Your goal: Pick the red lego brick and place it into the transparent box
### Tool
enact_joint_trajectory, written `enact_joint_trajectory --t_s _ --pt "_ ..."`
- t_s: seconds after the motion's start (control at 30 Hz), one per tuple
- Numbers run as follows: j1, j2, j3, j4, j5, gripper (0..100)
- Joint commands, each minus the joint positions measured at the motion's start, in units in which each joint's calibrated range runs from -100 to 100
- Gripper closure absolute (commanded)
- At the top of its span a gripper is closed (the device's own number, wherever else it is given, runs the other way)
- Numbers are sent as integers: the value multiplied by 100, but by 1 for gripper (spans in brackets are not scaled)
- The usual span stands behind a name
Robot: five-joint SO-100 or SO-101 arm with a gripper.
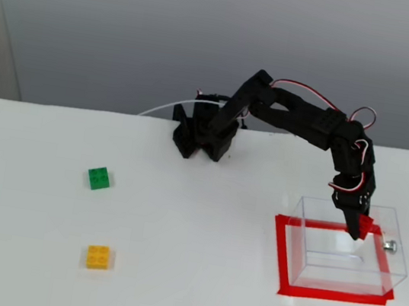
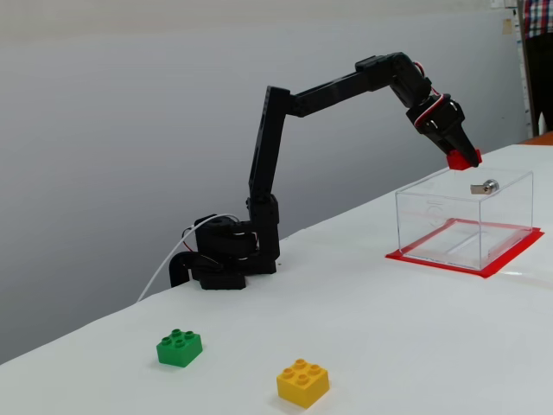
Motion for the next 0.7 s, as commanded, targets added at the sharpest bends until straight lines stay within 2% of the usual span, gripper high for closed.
enact_joint_trajectory --t_s 0.0,0.6,0.67 --pt "-43 -54 -181 -128 -6 75" --pt "-43 -139 -136 -24 -11 76" --pt "-43 -147 -100 -15 -11 80"
